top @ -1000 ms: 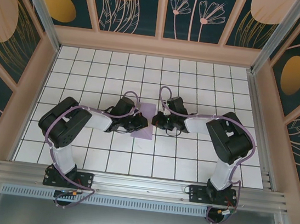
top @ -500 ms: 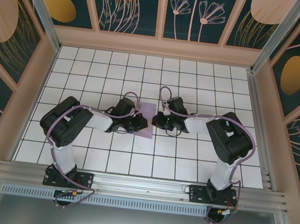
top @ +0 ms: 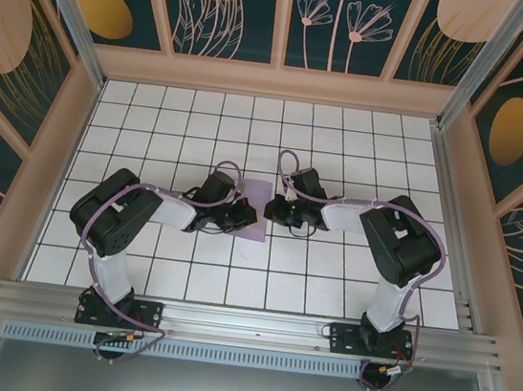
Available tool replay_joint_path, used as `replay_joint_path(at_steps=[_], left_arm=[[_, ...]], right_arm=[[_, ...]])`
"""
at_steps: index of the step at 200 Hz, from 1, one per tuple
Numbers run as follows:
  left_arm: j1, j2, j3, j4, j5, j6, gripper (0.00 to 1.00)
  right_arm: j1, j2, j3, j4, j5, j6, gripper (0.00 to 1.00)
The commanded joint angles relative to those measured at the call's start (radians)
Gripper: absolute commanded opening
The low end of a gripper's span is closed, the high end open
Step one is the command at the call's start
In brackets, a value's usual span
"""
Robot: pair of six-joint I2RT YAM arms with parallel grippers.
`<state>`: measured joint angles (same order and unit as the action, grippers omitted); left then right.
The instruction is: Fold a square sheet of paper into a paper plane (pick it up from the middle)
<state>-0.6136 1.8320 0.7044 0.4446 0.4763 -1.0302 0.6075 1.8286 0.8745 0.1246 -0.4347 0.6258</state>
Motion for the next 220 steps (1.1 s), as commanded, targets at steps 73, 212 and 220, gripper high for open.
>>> replay_joint_path(at_steps=[73, 212, 220], left_arm=[[0.002, 0.029, -0.065, -0.007, -0.063, -0.036, 0.05], [0.002, 0.025, -0.084, 0.016, -0.051, -0.028, 0.03], [0.002, 0.025, -0.087, 0.02, -0.051, -0.031, 0.03]], right_arm=[[0.045, -0.189, -0.084, -0.045, -0.012, 0.042, 0.0], [0.13, -0.14, -0.094, -0.095, 0.014, 0.064, 0.0], [0.132, -0.143, -0.098, -0.097, 0.014, 0.064, 0.0]])
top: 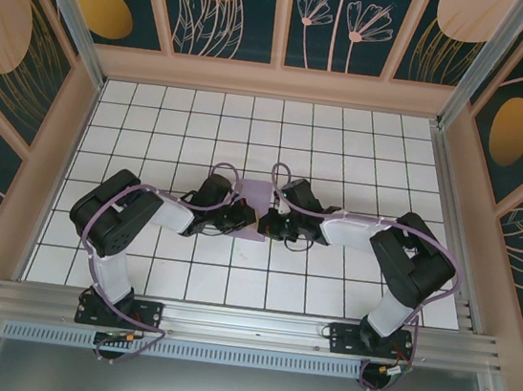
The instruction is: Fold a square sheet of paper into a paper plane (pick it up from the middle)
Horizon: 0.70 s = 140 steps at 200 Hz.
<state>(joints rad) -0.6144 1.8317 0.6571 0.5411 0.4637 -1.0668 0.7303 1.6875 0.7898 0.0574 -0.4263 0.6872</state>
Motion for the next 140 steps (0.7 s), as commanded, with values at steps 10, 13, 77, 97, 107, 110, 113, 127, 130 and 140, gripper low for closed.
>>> replay_joint_path(at_steps=[10, 13, 77, 97, 107, 110, 113, 127, 130, 140], left_arm=[[0.003, 0.026, -0.041, -0.073, -0.038, 0.004, 0.03], [0.003, 0.026, -0.042, -0.072, -0.037, 0.004, 0.03], [0.003, 0.018, -0.053, -0.061, -0.033, 0.002, 0.03], [0.003, 0.017, -0.054, -0.061, -0.034, -0.001, 0.03], [0.002, 0.018, -0.055, -0.061, -0.036, -0.001, 0.02], [0.003, 0.018, -0.054, -0.059, -0.036, -0.001, 0.02], [0.004, 0.018, -0.055, -0.059, -0.036, -0.001, 0.02], [0.003, 0.019, -0.056, -0.057, -0.037, -0.002, 0.02], [0.003, 0.02, -0.057, -0.056, -0.037, -0.002, 0.02], [0.003, 0.022, -0.057, -0.055, -0.038, -0.004, 0.02]], right_arm=[[0.009, -0.003, -0.017, -0.031, 0.01, 0.005, 0.0], [0.009, -0.002, -0.019, -0.033, 0.012, 0.004, 0.0], [0.016, 0.035, -0.018, -0.048, 0.028, 0.003, 0.0], [0.016, 0.035, -0.018, -0.057, 0.037, 0.0, 0.0], [0.017, 0.037, -0.018, -0.062, 0.039, -0.004, 0.0], [0.017, 0.036, -0.018, -0.063, 0.039, -0.005, 0.0], [0.018, 0.035, -0.018, -0.063, 0.04, -0.006, 0.0], [0.018, 0.031, -0.018, -0.069, 0.041, -0.01, 0.0], [0.018, 0.029, -0.018, -0.07, 0.041, -0.011, 0.0], [0.018, 0.015, -0.017, -0.066, 0.037, -0.015, 0.0]])
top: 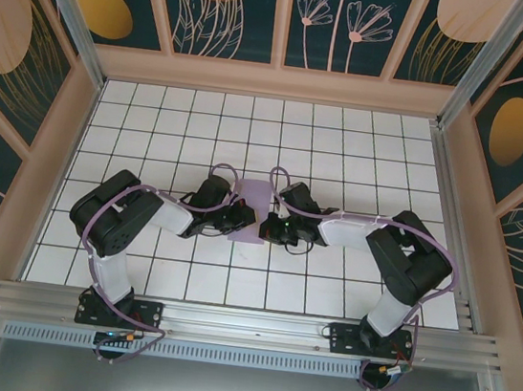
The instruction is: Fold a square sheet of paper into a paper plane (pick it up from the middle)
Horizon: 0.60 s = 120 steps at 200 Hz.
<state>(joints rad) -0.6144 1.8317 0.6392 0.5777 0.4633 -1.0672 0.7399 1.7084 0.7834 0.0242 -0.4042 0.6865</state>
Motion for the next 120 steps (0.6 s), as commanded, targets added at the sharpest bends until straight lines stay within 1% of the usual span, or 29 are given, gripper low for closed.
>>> replay_joint_path(at_steps=[1, 33, 67, 120], left_arm=[[0.003, 0.023, -0.039, -0.092, -0.037, -0.004, 0.02], [0.004, 0.023, -0.038, -0.091, -0.038, -0.002, 0.02], [0.003, 0.024, -0.04, -0.091, -0.038, -0.002, 0.02], [0.003, 0.021, -0.044, -0.095, -0.04, -0.002, 0.01]], right_arm=[[0.009, -0.008, -0.01, -0.032, 0.014, -0.015, 0.0], [0.022, -0.056, -0.004, -0.015, -0.001, -0.03, 0.0], [0.031, -0.032, 0.001, -0.015, -0.004, -0.032, 0.0], [0.033, 0.0, 0.001, -0.05, 0.039, -0.025, 0.0]])
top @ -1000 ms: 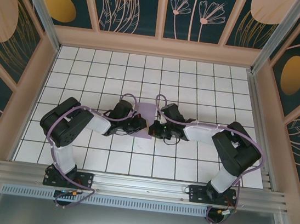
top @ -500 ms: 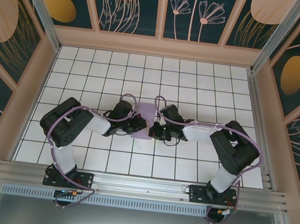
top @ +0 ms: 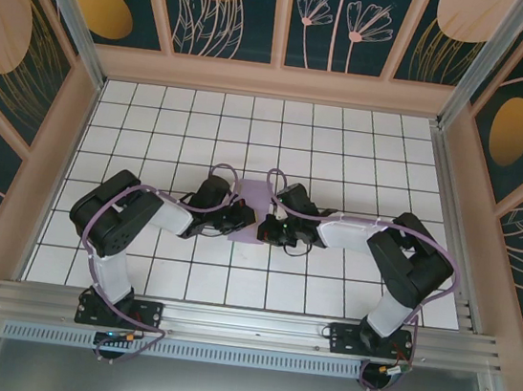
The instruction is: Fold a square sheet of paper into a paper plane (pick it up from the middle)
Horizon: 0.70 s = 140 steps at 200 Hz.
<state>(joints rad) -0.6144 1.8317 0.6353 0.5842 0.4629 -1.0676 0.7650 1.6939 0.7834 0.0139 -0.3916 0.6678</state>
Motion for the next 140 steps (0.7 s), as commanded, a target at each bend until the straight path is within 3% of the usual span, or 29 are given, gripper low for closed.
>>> replay_joint_path(at_steps=[1, 92, 140], left_arm=[[0.004, 0.021, -0.04, -0.102, -0.04, -0.002, 0.01], [0.004, 0.026, -0.039, -0.109, -0.049, 0.0, 0.01], [0.003, 0.02, -0.045, -0.109, -0.051, 0.003, 0.01]], right_arm=[[0.008, 0.015, 0.001, -0.041, 0.026, -0.007, 0.0], [0.01, -0.006, -0.066, -0.086, 0.019, -0.017, 0.0], [0.008, -0.105, -0.096, -0.141, 0.043, -0.034, 0.0]])
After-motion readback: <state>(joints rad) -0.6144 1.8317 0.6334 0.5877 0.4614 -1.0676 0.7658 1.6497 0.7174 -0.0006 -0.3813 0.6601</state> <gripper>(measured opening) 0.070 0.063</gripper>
